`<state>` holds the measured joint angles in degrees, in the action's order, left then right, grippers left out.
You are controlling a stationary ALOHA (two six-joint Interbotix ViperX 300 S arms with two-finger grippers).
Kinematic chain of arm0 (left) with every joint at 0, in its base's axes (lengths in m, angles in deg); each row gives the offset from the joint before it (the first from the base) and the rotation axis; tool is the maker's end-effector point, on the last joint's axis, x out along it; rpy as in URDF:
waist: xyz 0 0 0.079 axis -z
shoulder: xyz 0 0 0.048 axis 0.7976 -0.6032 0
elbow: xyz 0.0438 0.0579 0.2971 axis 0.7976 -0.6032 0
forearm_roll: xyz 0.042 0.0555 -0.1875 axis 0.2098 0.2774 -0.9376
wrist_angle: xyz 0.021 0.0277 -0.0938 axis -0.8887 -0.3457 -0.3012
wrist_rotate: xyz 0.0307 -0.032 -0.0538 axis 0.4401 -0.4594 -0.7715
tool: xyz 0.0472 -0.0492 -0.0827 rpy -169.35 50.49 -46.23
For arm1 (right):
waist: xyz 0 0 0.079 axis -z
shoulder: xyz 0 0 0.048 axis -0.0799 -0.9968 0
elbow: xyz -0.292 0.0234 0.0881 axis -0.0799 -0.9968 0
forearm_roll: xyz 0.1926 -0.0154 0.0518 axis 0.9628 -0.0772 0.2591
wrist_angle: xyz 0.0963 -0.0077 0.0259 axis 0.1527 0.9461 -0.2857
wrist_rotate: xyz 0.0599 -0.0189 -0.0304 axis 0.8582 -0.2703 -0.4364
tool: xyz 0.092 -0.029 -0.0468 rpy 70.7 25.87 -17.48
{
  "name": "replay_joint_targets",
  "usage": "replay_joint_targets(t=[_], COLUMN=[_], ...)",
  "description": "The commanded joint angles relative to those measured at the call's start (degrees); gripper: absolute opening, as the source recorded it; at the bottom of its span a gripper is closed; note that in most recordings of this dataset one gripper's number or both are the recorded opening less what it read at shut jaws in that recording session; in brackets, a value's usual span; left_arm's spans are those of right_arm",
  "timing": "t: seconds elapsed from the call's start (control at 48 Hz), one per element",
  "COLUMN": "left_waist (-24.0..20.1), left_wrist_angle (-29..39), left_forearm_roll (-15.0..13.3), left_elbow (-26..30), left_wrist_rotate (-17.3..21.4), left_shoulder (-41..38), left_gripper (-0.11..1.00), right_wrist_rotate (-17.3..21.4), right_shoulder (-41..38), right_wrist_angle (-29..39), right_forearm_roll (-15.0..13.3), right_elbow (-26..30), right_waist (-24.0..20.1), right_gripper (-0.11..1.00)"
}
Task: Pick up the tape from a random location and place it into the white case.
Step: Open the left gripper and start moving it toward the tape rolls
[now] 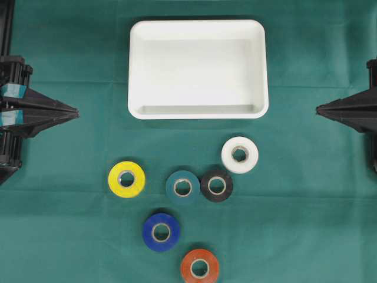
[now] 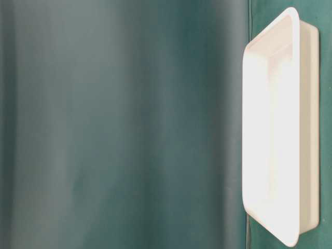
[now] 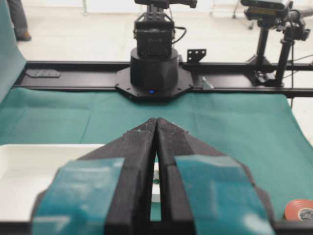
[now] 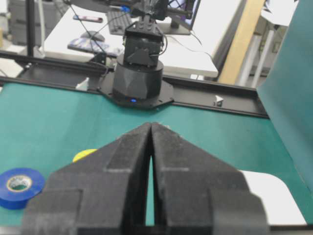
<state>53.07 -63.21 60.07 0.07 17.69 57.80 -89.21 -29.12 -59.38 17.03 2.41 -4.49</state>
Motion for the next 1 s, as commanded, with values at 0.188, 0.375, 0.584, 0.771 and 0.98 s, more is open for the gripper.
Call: replay_joint_targets(t=[0.188, 0.375, 0.584, 0.771, 0.98], left_waist=[-0.35, -0.35, 0.18, 0.88, 0.88], left_wrist_angle=[4.39, 5.98, 5.98, 5.98, 6.15], left_forearm_roll=[0.0, 0.0, 0.0, 0.0, -0.09], left_elbow=[2.81, 2.81, 2.9, 2.81, 2.81], left_wrist_rotate=[-0.35, -0.35, -0.35, -0.44, -0.35], left_shoulder=[-0.62, -0.62, -0.62, -0.79, -0.79], left_gripper=[0.01, 0.01, 0.1, 0.59, 0.99], right_wrist_rotate=[0.35, 0.53, 0.79, 0.97, 1.14], right_shoulder=[-2.55, -3.87, -3.6, -3.78, -3.69], right_wrist_angle=[3.25, 4.39, 4.75, 6.59, 7.82], right_forearm_roll=[0.35, 0.26, 0.35, 0.62, 0.7], right_elbow=[2.99, 4.04, 4.13, 4.04, 4.13], right_waist=[0.44, 0.44, 0.44, 0.44, 0.44], right_gripper=[0.01, 0.01, 0.06, 0.59, 0.92])
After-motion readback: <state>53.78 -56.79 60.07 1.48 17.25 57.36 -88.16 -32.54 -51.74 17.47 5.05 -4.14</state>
